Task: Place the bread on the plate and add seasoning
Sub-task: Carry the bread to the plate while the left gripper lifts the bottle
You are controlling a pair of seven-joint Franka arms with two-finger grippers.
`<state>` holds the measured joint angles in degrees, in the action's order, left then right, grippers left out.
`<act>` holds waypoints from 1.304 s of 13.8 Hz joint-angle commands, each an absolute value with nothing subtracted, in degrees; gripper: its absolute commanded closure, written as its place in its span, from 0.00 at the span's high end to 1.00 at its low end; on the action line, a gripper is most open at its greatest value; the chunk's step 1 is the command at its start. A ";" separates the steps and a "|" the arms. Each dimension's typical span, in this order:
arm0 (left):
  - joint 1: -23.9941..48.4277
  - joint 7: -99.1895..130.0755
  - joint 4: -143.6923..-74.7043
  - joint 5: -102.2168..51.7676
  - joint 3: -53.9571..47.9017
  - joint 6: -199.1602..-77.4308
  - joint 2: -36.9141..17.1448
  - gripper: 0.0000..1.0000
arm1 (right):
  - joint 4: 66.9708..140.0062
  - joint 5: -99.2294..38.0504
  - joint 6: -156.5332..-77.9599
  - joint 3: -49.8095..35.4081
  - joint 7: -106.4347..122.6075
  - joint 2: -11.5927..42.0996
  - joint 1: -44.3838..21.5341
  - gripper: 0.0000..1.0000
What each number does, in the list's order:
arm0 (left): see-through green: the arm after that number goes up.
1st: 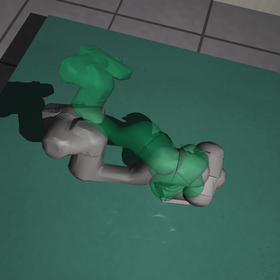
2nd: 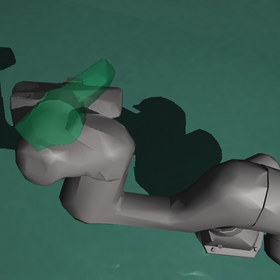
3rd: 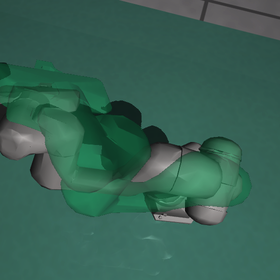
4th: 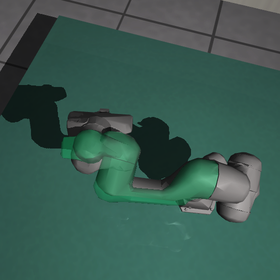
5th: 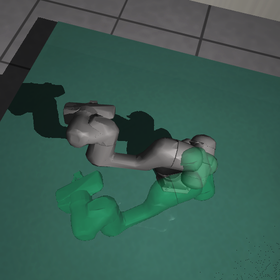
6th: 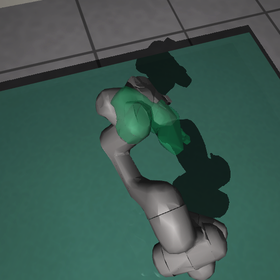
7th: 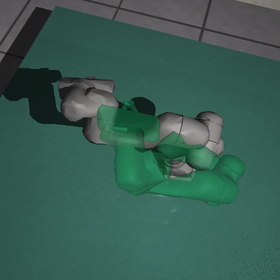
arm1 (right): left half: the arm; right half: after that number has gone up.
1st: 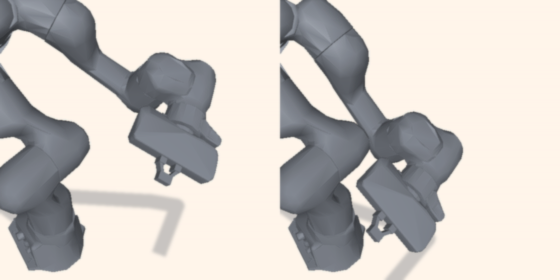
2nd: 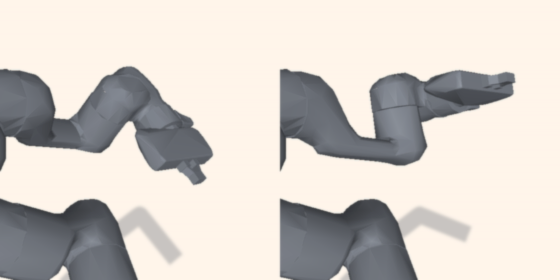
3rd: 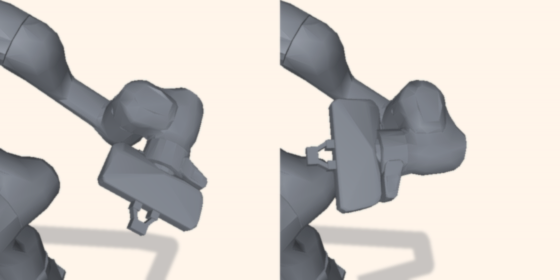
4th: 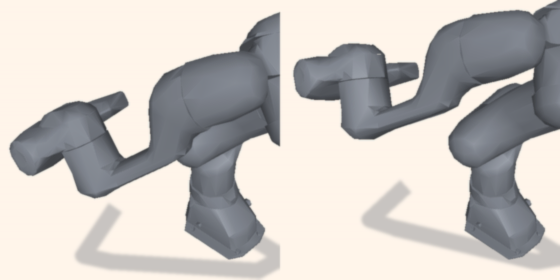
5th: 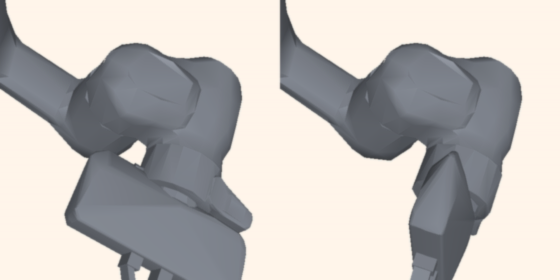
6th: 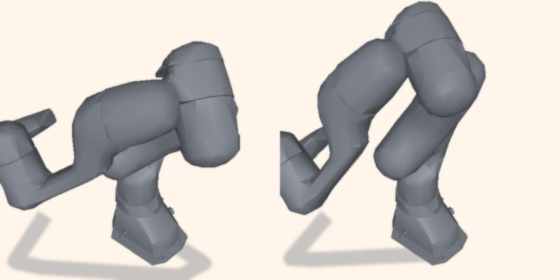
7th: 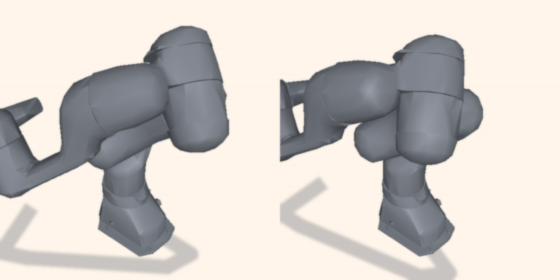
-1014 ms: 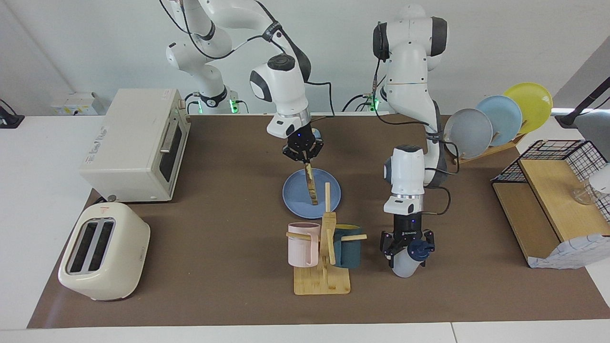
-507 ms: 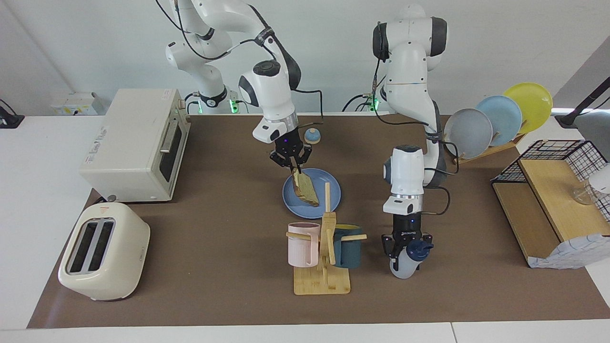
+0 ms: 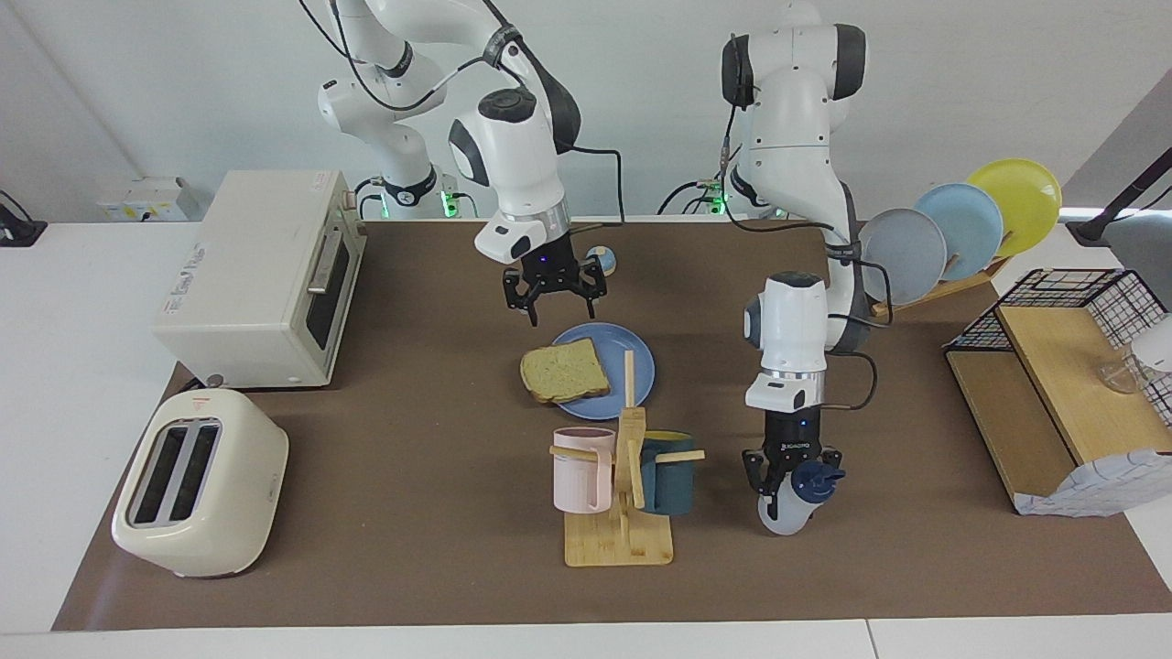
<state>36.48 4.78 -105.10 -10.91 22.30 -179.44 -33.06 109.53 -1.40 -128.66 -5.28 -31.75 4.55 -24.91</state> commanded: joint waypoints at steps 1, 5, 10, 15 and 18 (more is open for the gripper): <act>35.34 -12.49 -109.76 -11.34 22.06 -167.39 -20.69 0.00 | 103.12 -1.41 -120.01 -5.62 -30.85 5.18 -22.86 1.00; 35.07 -32.05 -111.62 -11.34 22.06 -143.06 -7.15 0.00 | 102.83 -0.26 -114.35 -5.62 -30.59 4.05 -20.40 1.00; 38.57 -42.79 -116.97 -11.25 21.62 -124.39 5.61 0.00 | 103.62 -1.23 -115.13 -5.63 -30.06 2.29 -20.83 1.00; 45.08 -45.52 -123.31 -4.93 20.66 -116.39 13.26 0.00 | 101.52 -13.92 -113.65 -6.24 -24.43 1.41 -20.83 1.00; 45.09 -49.47 -123.40 -3.43 17.59 -110.06 15.81 0.00 | 98.28 -16.70 -111.10 -6.50 -31.27 0.53 -20.91 1.00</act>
<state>44.72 -46.65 -121.63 -5.29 18.32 -113.11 12.10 100.77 -14.89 -113.61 -6.01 -28.07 1.18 -21.31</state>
